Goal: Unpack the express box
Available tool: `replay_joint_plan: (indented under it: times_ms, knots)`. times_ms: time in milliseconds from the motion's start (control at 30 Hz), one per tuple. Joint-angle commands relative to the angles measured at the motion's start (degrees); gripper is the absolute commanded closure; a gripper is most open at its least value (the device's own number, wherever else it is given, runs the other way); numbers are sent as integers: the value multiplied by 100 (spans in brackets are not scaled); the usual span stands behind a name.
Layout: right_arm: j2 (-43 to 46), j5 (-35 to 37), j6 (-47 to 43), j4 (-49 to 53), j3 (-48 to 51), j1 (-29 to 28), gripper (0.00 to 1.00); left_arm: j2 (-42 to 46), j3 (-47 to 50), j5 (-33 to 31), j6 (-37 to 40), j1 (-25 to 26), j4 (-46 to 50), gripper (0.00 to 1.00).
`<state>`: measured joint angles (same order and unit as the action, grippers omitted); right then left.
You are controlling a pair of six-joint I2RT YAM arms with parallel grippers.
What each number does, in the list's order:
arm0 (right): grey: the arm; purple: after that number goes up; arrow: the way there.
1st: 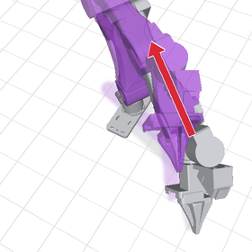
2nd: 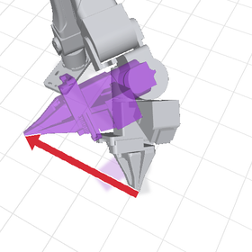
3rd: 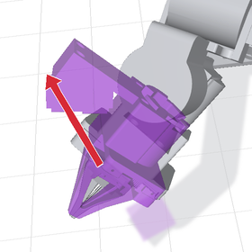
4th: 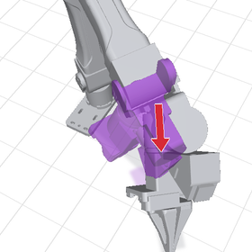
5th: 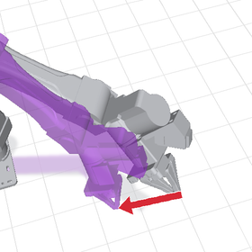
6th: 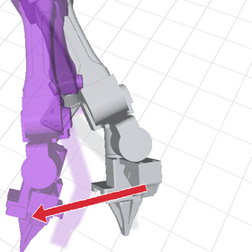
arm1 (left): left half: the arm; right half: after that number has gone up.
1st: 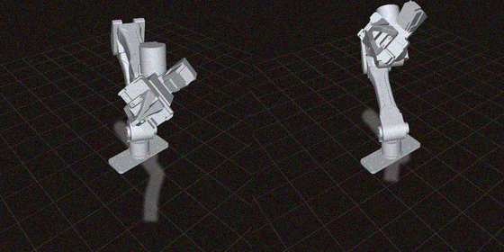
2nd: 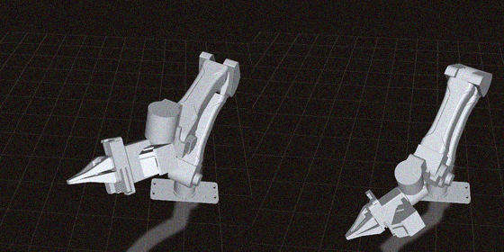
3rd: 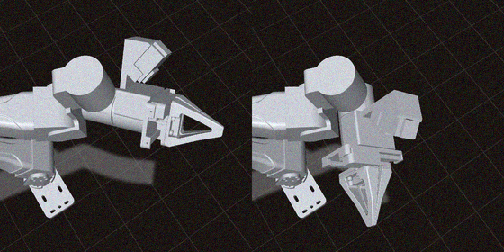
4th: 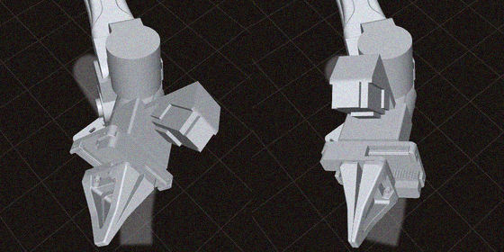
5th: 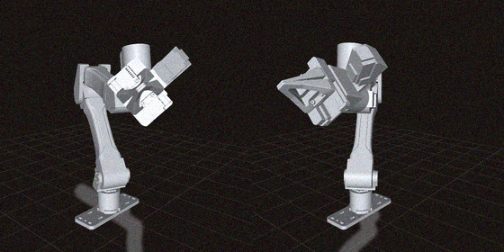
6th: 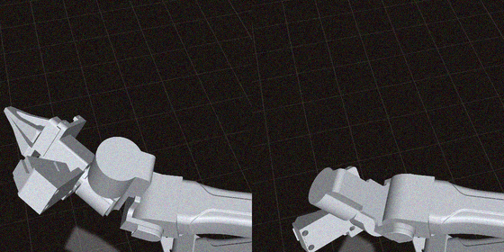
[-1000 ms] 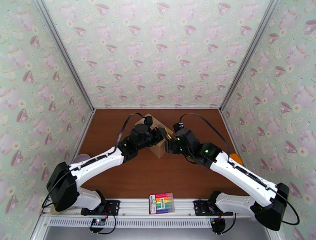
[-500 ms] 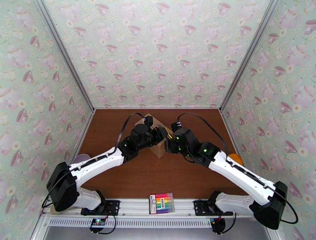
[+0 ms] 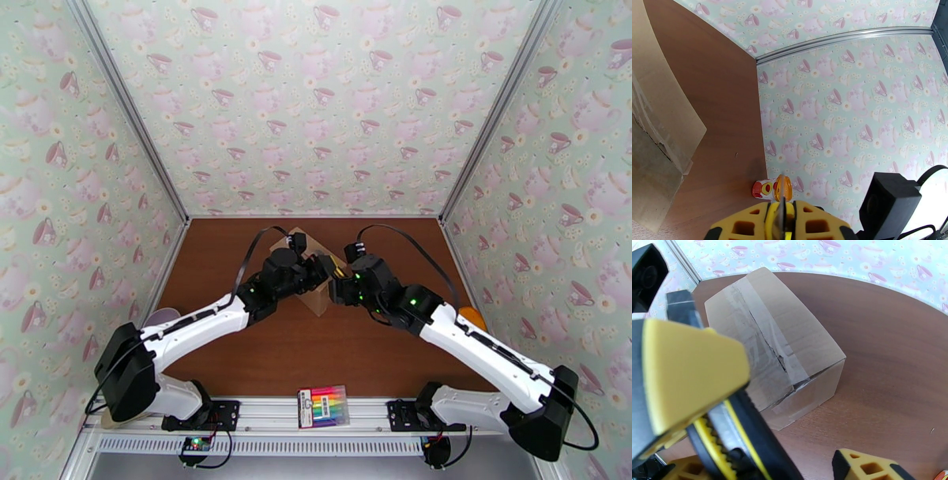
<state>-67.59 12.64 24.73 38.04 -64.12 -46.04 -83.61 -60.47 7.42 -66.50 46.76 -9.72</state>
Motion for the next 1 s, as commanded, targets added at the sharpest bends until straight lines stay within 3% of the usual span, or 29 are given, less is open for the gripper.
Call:
replay_joint_plan:
  times_ms: [0,200,367,467,667,867,900,967]
  knots:
    - [88,96,-48,82,-119,22,38,-117,0,-57,10,30,-13,100]
    - [54,124,-81,72,-88,17,43,-147,9,-65,-21,29,-48,100]
    - [-4,137,-82,54,-49,16,36,-113,3,-92,-30,28,-64,100]
    - [-32,176,-66,46,-43,18,37,-74,-9,-109,-30,25,-44,100]
    - [-25,178,-82,27,-51,19,53,-67,9,-134,-27,20,-20,100]
    - [-52,197,-48,96,-85,19,94,-65,43,-133,-38,-20,-48,100]
    - [-52,201,-47,113,-90,23,99,-46,54,-143,-33,-33,-40,100]
    - [-43,224,-30,107,-96,18,100,-17,78,-153,-34,-52,-48,100]
